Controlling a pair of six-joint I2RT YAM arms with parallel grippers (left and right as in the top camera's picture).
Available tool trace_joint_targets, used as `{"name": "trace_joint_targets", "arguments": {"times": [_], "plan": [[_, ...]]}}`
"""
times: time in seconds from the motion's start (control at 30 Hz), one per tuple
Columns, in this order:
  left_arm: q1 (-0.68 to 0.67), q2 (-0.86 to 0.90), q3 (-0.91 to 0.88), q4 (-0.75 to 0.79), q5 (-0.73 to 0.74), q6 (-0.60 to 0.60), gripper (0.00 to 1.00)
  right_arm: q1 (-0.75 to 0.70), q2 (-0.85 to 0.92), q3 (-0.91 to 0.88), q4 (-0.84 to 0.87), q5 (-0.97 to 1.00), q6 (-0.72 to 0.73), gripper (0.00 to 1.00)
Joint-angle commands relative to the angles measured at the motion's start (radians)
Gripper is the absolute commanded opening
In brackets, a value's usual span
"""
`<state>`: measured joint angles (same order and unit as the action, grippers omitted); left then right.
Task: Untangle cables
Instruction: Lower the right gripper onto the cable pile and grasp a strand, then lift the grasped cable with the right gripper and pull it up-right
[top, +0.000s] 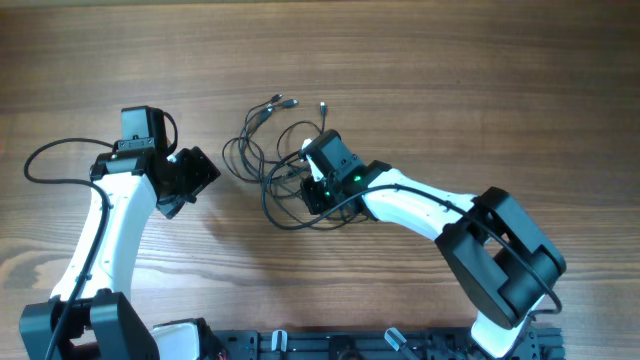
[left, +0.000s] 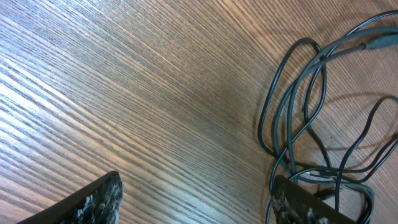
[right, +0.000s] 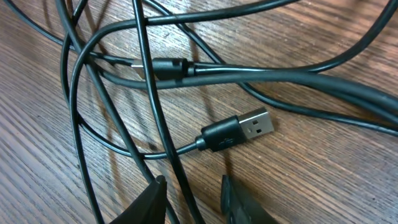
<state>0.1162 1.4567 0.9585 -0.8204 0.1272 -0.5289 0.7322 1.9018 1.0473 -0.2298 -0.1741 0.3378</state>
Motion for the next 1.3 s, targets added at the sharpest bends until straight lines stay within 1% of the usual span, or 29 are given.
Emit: {"name": "trace_joint_targets", "arguments": {"times": [0.0, 0.03, 0.07, 0.1, 0.17, 0.33, 0.47, 0.6, 0.7, 0.8, 0.93, 1.07, 1.13, 1.17, 1.27], "plan": [[0.003, 0.002, 0.004, -0.004, -0.013, -0.003, 0.79, 0.000, 0.024, -0.008, 0.001, 0.018, 0.014, 0.25], [0.003, 0.002, 0.004, -0.004, -0.013, -0.002, 0.79, 0.000, 0.024, -0.007, 0.000, 0.018, 0.014, 0.22], [0.003, 0.002, 0.004, -0.005, -0.013, -0.003, 0.79, 0.000, 0.024, -0.005, -0.003, 0.018, 0.015, 0.15], [0.003, 0.002, 0.004, -0.006, -0.013, -0.003, 0.79, 0.000, 0.024, 0.002, -0.011, 0.018, 0.019, 0.11], [0.003, 0.002, 0.004, -0.007, -0.013, -0.003, 0.79, -0.005, 0.014, 0.020, -0.032, 0.018, 0.029, 0.07], [0.003, 0.002, 0.004, -0.006, -0.013, -0.003, 0.79, -0.027, -0.080, 0.085, -0.105, 0.022, 0.000, 0.05], [0.003, 0.002, 0.004, -0.006, -0.013, -0.003, 0.79, -0.057, -0.177, 0.180, -0.168, 0.027, -0.024, 0.05], [0.003, 0.002, 0.004, -0.007, -0.013, -0.003, 0.79, -0.101, -0.299, 0.272, -0.174, 0.026, -0.021, 0.04], [0.003, 0.002, 0.004, -0.007, -0.013, -0.003, 0.79, -0.140, -0.390, 0.316, -0.144, 0.026, -0.020, 0.04], [0.003, 0.002, 0.004, -0.006, -0.013, -0.003, 0.79, -0.174, -0.488, 0.319, -0.066, 0.027, -0.020, 0.04], [0.003, 0.002, 0.004, -0.007, -0.013, -0.003, 0.79, -0.217, -0.561, 0.319, -0.003, 0.034, -0.007, 0.04], [0.003, 0.002, 0.004, -0.007, -0.013, -0.003, 0.79, -0.255, -0.611, 0.319, -0.017, 0.182, 0.054, 0.04], [0.003, 0.002, 0.004, -0.007, -0.013, -0.003, 0.79, -0.272, -0.621, 0.319, -0.052, 0.302, 0.066, 0.04], [0.003, 0.002, 0.004, -0.007, -0.013, -0.002, 0.79, -0.287, -0.623, 0.319, -0.118, 0.438, 0.090, 0.04], [0.003, 0.002, 0.004, -0.007, -0.013, -0.003, 0.79, -0.317, -0.616, 0.319, -0.280, 0.667, 0.188, 0.04]]}}
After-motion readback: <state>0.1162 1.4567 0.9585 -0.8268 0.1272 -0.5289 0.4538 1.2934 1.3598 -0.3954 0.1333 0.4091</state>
